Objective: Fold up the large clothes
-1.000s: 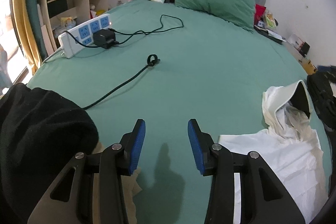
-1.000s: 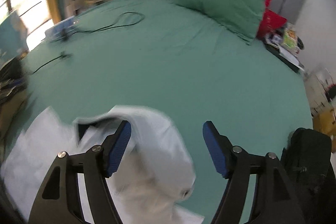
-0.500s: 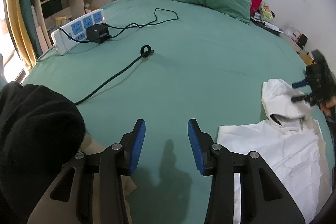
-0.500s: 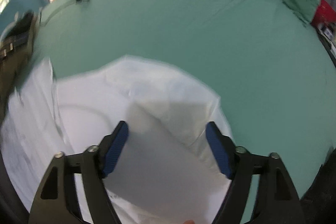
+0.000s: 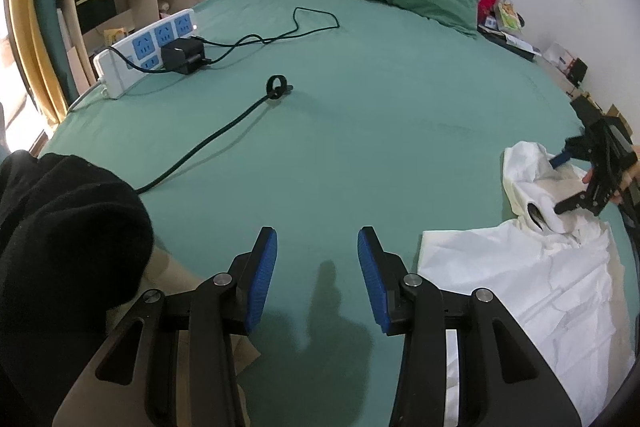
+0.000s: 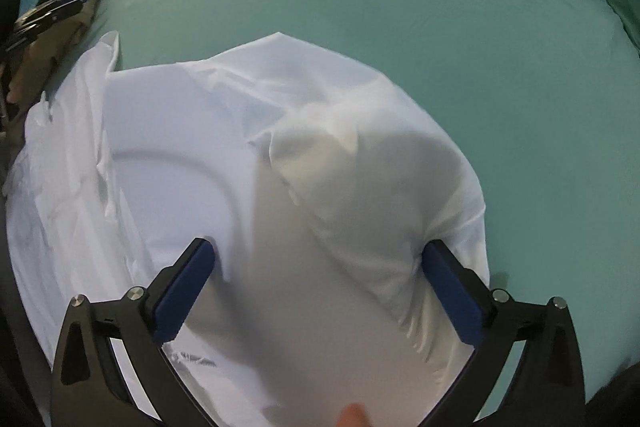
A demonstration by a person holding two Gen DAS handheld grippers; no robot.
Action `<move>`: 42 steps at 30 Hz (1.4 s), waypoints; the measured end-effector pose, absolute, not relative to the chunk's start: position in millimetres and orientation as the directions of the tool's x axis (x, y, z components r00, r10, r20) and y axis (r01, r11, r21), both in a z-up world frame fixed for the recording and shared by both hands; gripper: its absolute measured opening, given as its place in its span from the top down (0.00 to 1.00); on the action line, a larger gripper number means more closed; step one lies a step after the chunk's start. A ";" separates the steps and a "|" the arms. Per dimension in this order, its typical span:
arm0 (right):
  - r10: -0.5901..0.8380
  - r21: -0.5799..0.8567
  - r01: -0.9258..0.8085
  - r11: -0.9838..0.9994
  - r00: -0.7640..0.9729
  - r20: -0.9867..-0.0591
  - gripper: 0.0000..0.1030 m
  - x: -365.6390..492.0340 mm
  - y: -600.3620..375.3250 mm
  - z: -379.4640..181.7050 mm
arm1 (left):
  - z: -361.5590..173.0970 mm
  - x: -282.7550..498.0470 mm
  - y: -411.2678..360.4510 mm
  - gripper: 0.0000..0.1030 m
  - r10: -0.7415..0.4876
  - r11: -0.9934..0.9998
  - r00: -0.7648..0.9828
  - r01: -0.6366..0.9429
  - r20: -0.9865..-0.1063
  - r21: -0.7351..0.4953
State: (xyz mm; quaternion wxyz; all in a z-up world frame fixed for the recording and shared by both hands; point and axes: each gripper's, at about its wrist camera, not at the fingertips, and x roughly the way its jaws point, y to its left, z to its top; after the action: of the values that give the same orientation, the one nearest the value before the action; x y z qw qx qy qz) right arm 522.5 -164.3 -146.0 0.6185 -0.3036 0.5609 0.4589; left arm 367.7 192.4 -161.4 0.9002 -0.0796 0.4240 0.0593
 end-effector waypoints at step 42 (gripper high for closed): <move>0.087 -0.577 -0.620 0.531 0.717 -0.691 0.98 236.9 -159.0 -107.7 | -113.3 319.9 144.8 0.57 -0.165 0.969 0.672 -0.026 -0.722 -0.245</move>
State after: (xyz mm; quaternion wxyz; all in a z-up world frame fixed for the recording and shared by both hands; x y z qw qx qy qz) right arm 236.9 -159.0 -107.7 0.8192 -0.4331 0.3077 0.2160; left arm 319.9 144.8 -113.3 0.9066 -0.1182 0.4034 -0.0384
